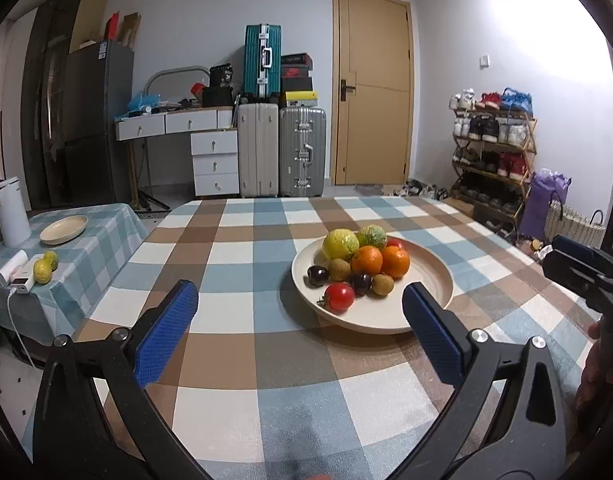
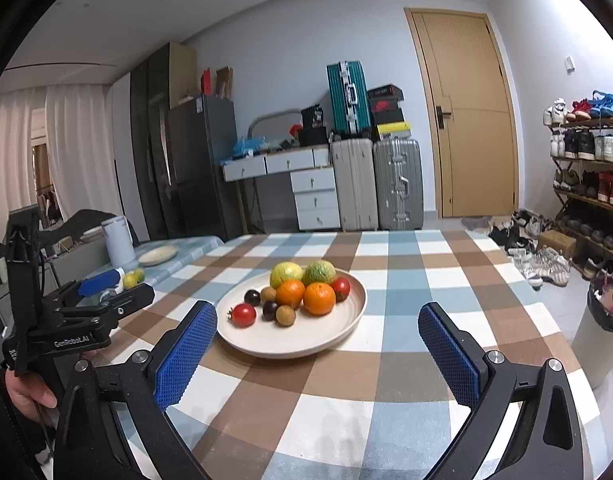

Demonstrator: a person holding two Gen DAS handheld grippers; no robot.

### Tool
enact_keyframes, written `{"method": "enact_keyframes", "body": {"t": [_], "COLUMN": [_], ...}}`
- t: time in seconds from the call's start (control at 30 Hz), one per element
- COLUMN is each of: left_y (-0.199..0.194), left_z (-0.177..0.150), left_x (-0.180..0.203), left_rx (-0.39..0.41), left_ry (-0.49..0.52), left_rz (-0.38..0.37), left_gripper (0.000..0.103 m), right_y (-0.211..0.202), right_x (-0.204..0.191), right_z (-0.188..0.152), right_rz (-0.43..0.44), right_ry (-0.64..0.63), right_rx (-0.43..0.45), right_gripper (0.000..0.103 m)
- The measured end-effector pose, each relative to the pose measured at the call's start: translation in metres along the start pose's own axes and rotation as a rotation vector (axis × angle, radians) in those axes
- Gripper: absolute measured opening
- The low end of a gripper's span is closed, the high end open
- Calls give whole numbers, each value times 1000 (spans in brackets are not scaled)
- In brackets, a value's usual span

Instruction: Organize fruits

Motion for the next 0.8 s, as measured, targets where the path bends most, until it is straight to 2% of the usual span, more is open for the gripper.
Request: {"method": "enact_keyframes", "body": {"t": [0.17,0.4,0.8], "left_y": [2,-8,-12], "left_z": [-1,5,6], "left_x": [1,-1,-1], "left_rx": [1,40,54], "left_ry": [2,-3,-2], "left_rz": [-2,2,-10], "left_gripper": [102,102,102], "right_y": [4,4,5], "right_x": [-1,-5,-5], "right_z": [-4,-4,-4], "right_rz": [4,14,14], "right_ry": [-3,-23,-22], "right_rx": [-24,-26,-21], "right_gripper": [103,103,103]}}
Point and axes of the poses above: each gripper's, at about its wrist camera, not at the fingertips, and y roughly the way its jaws point, x to its right, z to its top, the point moved 9 cm from there along y, roughly the way its jaws point, and after that the axes turned 14 degrees about x, right-handed, at the moved point
